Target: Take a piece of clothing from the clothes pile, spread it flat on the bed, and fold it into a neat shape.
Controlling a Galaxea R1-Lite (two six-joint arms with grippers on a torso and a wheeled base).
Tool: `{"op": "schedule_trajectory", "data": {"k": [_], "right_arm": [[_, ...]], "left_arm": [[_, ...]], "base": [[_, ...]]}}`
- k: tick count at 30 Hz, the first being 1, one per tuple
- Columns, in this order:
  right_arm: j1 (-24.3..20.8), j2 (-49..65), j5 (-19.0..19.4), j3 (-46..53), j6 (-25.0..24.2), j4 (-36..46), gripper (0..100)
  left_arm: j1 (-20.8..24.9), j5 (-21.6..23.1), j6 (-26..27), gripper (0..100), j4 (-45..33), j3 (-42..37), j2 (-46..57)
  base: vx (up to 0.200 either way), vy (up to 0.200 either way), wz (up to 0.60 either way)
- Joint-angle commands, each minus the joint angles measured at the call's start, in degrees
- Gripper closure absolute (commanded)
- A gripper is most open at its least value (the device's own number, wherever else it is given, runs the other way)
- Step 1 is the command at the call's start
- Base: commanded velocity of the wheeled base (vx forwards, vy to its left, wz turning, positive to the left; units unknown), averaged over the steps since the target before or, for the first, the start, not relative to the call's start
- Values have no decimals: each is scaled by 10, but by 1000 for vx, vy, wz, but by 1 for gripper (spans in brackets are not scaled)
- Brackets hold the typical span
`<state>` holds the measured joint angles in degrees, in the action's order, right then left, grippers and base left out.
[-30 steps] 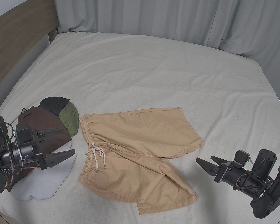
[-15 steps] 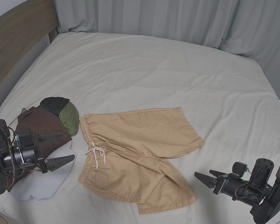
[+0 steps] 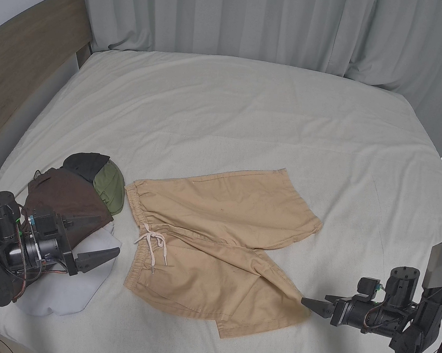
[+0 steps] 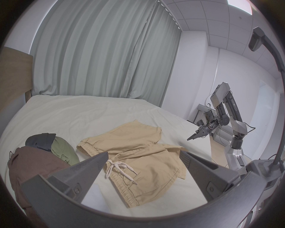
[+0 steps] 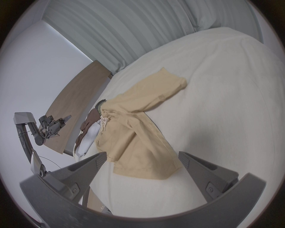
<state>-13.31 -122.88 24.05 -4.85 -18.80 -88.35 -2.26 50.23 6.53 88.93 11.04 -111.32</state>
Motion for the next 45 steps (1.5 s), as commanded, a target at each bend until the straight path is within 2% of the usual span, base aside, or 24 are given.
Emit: {"op": "schedule_trajectory", "data": {"k": [1, 22, 25, 31, 38, 45], "right_arm": [[3, -47, 1, 2, 0, -1, 0], [5, -134, 10, -17, -13, -2, 0], [0, -136, 22, -24, -35, -2, 0], [-8, -147, 22, -43, -75, -2, 0], [-8, -155, 22, -67, -91, -2, 0], [-6, -118, 23, -71, -107, -2, 0]], "left_arm": [[0, 0, 0, 0, 0, 2, -7], [0, 0, 0, 0, 0, 0, -6], [0, 0, -1, 0, 0, 0, -6], [0, 0, 0, 0, 0, -1, -6], [-1, 0, 0, 0, 0, -1, -7], [-1, 0, 0, 0, 0, 0, -12]], "base": [[0, 0, 0], [0, 0, 0], [0, 0, 0], [0, 0, 0], [0, 0, 0], [0, 0, 0]]}}
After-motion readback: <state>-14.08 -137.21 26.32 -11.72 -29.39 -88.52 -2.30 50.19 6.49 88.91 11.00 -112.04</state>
